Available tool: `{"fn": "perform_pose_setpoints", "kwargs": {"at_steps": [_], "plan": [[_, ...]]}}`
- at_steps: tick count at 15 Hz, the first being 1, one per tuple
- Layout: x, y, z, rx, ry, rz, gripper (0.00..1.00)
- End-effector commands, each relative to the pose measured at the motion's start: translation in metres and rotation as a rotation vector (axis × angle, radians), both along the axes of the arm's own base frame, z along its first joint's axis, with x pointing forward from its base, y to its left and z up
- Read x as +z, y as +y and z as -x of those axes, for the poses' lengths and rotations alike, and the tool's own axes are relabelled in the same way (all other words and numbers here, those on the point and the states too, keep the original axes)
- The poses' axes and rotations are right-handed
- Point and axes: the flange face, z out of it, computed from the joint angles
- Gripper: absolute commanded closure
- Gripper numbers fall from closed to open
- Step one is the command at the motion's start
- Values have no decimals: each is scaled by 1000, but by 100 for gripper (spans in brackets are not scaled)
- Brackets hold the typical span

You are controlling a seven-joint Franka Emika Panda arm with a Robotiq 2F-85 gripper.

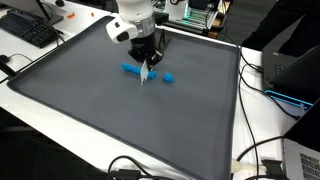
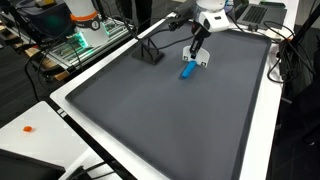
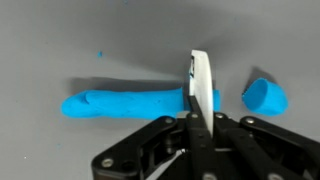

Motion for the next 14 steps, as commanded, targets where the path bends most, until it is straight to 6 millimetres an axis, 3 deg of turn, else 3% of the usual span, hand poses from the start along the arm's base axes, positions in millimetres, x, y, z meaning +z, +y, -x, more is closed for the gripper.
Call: {"fn": "perform_pose_setpoints", "kwargs": {"at_steps": [1,5,14], "plan": [[-18,9,10,-7,40,-52,99],[-12,5,9,-15,29,-35,99],[27,1,5,-3,-15,-6,99]]}}
